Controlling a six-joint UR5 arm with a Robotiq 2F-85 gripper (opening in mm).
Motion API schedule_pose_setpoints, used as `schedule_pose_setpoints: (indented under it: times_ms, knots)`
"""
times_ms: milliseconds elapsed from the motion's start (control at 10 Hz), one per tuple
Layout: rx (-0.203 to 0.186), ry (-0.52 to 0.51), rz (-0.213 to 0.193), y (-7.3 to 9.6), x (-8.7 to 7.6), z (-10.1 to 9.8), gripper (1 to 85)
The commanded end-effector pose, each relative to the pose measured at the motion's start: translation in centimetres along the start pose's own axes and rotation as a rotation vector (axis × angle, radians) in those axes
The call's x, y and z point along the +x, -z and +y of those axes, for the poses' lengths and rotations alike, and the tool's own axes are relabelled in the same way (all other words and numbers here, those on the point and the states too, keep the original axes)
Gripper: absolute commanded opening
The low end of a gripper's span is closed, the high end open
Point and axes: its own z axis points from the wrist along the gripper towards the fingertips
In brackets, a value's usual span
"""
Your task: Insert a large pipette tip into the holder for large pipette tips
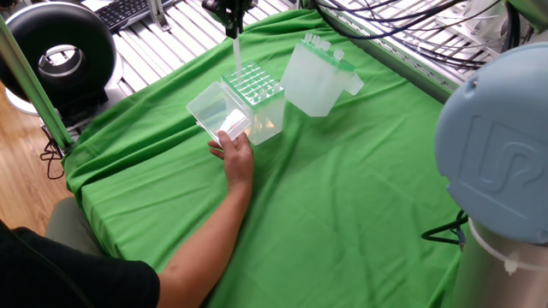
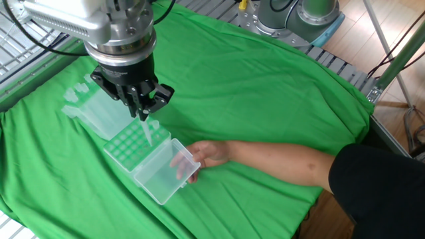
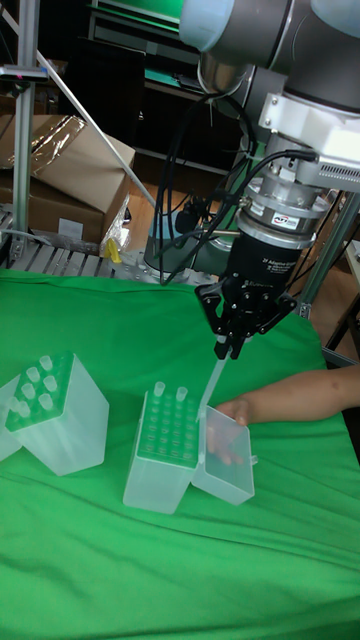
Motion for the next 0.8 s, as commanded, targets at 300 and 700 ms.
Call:
schedule_pose_setpoints:
  times_ms: [300,700]
  knots:
    - [-0.006,0.009,0.002,0.3,1.01,-0.14,1.0]
    - [-0.007,0.007,0.002,0.3,1.08,-0.06,1.0]
